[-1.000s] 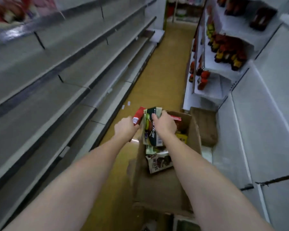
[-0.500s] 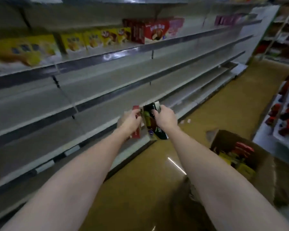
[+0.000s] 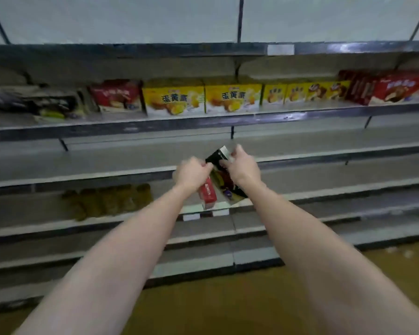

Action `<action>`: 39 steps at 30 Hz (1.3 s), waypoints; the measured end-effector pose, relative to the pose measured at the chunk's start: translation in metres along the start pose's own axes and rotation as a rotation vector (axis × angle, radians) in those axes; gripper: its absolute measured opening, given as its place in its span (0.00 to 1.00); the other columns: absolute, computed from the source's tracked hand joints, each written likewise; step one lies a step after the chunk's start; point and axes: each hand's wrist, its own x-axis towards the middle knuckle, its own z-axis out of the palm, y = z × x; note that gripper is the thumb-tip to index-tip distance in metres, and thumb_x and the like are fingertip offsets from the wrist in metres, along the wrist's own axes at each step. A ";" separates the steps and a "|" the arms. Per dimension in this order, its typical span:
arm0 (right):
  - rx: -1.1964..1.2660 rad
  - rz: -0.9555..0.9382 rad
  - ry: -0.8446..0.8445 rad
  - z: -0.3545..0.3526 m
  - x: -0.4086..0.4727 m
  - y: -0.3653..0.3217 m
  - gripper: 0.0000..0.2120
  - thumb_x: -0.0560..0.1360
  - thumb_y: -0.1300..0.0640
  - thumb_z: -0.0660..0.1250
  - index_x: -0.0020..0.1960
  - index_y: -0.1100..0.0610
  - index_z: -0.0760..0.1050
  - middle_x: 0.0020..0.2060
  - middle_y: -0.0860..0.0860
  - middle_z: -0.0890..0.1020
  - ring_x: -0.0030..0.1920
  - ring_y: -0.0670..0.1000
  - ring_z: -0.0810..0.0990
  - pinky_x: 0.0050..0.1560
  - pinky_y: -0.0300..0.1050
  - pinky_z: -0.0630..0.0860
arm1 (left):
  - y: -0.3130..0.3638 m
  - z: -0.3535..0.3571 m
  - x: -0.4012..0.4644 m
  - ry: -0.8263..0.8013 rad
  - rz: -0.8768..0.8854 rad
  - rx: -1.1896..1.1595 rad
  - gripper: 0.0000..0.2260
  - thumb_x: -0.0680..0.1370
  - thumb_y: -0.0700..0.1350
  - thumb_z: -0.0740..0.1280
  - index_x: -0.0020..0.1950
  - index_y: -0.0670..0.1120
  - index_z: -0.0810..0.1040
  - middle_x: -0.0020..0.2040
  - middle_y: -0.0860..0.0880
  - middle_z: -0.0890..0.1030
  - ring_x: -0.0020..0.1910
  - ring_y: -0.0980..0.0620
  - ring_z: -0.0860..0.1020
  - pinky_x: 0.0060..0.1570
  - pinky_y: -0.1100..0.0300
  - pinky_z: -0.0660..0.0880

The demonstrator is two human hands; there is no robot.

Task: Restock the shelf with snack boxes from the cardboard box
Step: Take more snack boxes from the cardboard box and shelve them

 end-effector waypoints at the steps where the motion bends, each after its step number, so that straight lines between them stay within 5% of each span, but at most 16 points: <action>1: -0.006 -0.049 -0.008 0.008 0.000 -0.016 0.14 0.76 0.45 0.67 0.54 0.51 0.67 0.49 0.56 0.82 0.50 0.61 0.81 0.49 0.57 0.79 | -0.010 -0.014 0.002 0.046 -0.056 -0.008 0.22 0.71 0.63 0.59 0.46 0.49 0.84 0.40 0.46 0.84 0.42 0.44 0.82 0.44 0.56 0.80; 6: -0.062 -0.290 -0.018 0.037 0.004 -0.084 0.15 0.79 0.42 0.62 0.59 0.51 0.68 0.50 0.58 0.80 0.51 0.63 0.79 0.43 0.51 0.73 | -0.055 -0.079 0.014 0.199 -0.285 -0.111 0.19 0.73 0.62 0.66 0.50 0.49 0.84 0.46 0.48 0.83 0.47 0.44 0.81 0.45 0.58 0.75; 11: -0.088 -0.417 -0.019 0.063 0.012 -0.140 0.18 0.80 0.37 0.57 0.59 0.50 0.67 0.52 0.57 0.80 0.51 0.63 0.80 0.45 0.53 0.72 | -0.090 -0.129 0.022 0.285 -0.388 -0.256 0.17 0.75 0.59 0.64 0.49 0.47 0.81 0.45 0.48 0.82 0.43 0.46 0.81 0.48 0.55 0.80; 14: -0.045 -0.447 -0.040 0.076 0.019 -0.170 0.18 0.80 0.38 0.56 0.62 0.49 0.67 0.54 0.56 0.80 0.53 0.63 0.79 0.47 0.53 0.72 | -0.117 -0.152 0.034 0.334 -0.451 -0.440 0.22 0.63 0.63 0.67 0.44 0.47 0.82 0.44 0.45 0.84 0.41 0.44 0.83 0.45 0.49 0.83; 18: 0.012 -0.491 -0.084 0.082 0.036 -0.202 0.18 0.79 0.39 0.62 0.62 0.50 0.67 0.54 0.54 0.82 0.53 0.60 0.81 0.45 0.52 0.72 | -0.139 -0.179 0.052 0.348 -0.525 -0.678 0.22 0.69 0.60 0.73 0.53 0.44 0.81 0.47 0.45 0.85 0.41 0.47 0.84 0.36 0.56 0.79; 22: 0.108 -0.502 -0.292 0.082 0.060 -0.229 0.26 0.73 0.42 0.72 0.64 0.51 0.67 0.56 0.53 0.80 0.53 0.56 0.80 0.47 0.51 0.77 | -0.152 -0.197 0.075 0.391 -0.577 -0.780 0.34 0.60 0.63 0.77 0.58 0.43 0.78 0.44 0.45 0.85 0.39 0.47 0.85 0.40 0.52 0.82; 26: 0.022 -0.567 -0.436 0.092 0.085 -0.253 0.26 0.73 0.53 0.75 0.67 0.54 0.68 0.56 0.53 0.78 0.54 0.56 0.78 0.46 0.48 0.74 | -0.132 -0.215 0.081 0.367 -0.580 -0.773 0.21 0.73 0.57 0.73 0.55 0.41 0.78 0.41 0.42 0.84 0.32 0.48 0.81 0.25 0.63 0.72; 33: -0.019 -0.691 -0.465 0.112 0.116 -0.276 0.24 0.73 0.59 0.74 0.67 0.55 0.73 0.61 0.53 0.79 0.60 0.54 0.78 0.55 0.45 0.76 | -0.128 -0.241 0.078 0.165 -0.470 -0.661 0.16 0.80 0.46 0.63 0.61 0.35 0.77 0.46 0.36 0.85 0.45 0.42 0.85 0.51 0.51 0.81; 39: 0.029 -0.697 -0.462 0.127 0.125 -0.302 0.19 0.78 0.61 0.66 0.68 0.58 0.68 0.57 0.55 0.76 0.53 0.55 0.76 0.48 0.46 0.74 | -0.150 -0.259 0.084 0.221 -0.405 -0.386 0.15 0.82 0.43 0.65 0.67 0.41 0.69 0.42 0.39 0.85 0.41 0.44 0.86 0.50 0.48 0.82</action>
